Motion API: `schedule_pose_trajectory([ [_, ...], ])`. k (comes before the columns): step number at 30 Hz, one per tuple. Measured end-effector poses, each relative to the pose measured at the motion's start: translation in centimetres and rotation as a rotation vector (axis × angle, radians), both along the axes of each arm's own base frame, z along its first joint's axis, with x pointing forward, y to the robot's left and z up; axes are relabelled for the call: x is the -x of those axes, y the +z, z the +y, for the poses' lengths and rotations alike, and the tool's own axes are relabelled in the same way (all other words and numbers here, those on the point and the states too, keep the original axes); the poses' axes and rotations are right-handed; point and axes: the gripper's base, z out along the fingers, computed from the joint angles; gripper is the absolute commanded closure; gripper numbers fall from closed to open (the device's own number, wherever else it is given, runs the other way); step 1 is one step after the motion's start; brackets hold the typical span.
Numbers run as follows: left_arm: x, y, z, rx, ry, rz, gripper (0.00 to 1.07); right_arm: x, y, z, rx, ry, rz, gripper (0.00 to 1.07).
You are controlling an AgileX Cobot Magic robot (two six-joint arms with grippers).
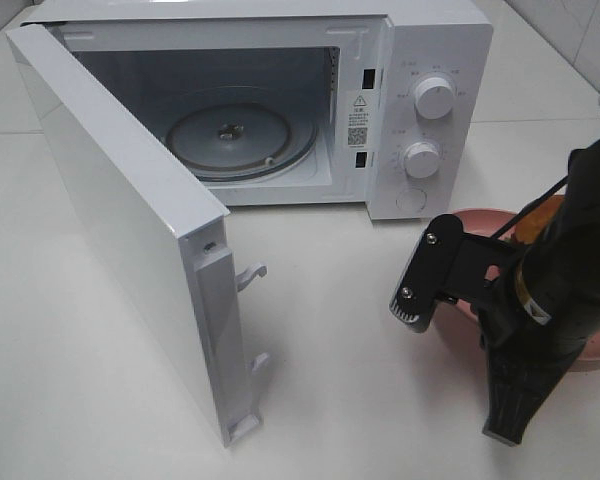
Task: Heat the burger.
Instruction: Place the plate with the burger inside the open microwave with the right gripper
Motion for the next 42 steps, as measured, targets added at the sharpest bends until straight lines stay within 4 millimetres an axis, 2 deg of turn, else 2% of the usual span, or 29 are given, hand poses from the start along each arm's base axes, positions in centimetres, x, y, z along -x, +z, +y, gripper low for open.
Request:
schedule_pose_trajectory([
  [5,0.0,0.0,0.0,0.000,0.000,0.000,1.07,1.1,0.3,-0.5,0.014,0.204,-0.027,1.07],
  [18,0.0,0.0,0.0,0.000,0.000,0.000,1.07,1.1,0.4,-0.2,0.151,0.631,-0.052,1.07],
  [25,0.0,0.0,0.0,0.000,0.000,0.000,1.07,1.1,0.4,-0.1,0.195,0.737,-0.055,1.07],
  [33,0.0,0.0,0.0,0.000,0.000,0.000,1.07,0.9,0.6,0.9,0.134,0.850,-0.132,1.07],
  [42,0.0,0.0,0.0,0.000,0.000,0.000,1.07,1.0,0.7,1.3,0.141,0.963,-0.152,1.07],
])
